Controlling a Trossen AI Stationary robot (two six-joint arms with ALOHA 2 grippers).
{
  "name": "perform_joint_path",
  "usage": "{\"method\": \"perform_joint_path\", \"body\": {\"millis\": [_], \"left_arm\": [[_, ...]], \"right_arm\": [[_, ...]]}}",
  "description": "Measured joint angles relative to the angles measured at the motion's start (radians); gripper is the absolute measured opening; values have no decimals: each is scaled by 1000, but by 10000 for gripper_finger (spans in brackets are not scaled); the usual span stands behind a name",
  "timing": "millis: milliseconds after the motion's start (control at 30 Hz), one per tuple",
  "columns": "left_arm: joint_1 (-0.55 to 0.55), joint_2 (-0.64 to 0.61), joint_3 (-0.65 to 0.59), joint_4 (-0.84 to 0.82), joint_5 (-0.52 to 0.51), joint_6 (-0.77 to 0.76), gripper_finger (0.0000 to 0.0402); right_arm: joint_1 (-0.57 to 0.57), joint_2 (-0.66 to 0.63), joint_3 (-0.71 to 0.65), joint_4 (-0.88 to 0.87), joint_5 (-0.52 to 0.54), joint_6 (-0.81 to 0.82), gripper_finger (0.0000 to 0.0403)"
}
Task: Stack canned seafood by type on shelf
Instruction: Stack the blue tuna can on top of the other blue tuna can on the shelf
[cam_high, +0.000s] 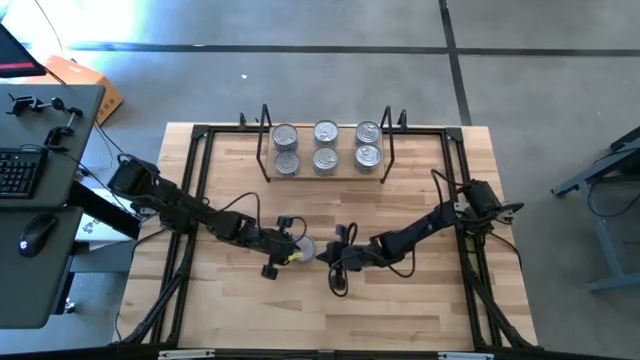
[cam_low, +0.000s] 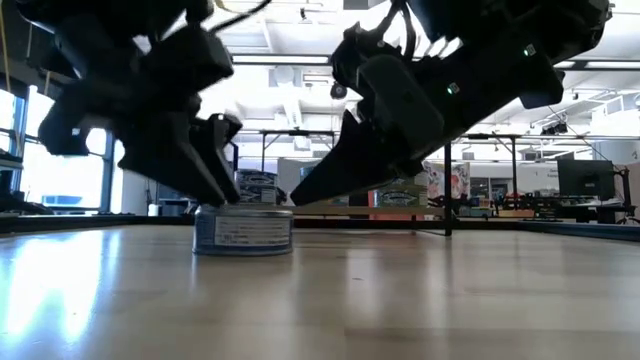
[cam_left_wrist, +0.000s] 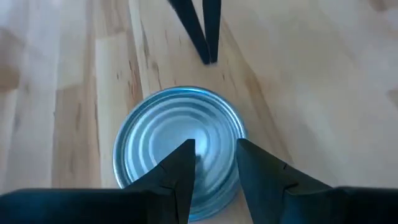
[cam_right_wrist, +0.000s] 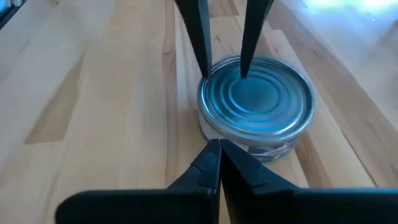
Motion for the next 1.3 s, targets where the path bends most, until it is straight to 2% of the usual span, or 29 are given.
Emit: {"method": "perform_joint_path", "body": {"millis": [200,467,633,800,1033,1200,1300], "left_arm": [[-5,61,1,72,-18,61,118],[-23,52,1,78,-8,115,180],[-47,17,45,34,-95,135,199],[-70,8,85,-70,12,139,202],[-86,66,51,-81,-8,162,187],[-75,120,52,-31,-15,167,146],[-71,139,51,8,-16,185,111]], "right_arm": [[-4,0,0,-5,0,24,0],[-4,0,0,-7,-1,24,0],[-4,0,0,-11,14,17,0],[-4,0,0,-12,19,18,0],[-4,0,-1,-7,20,-6,0],[-4,-1,-1,18,20,-110,1],[-4,-34,-1,7,19,-160,17]]}}
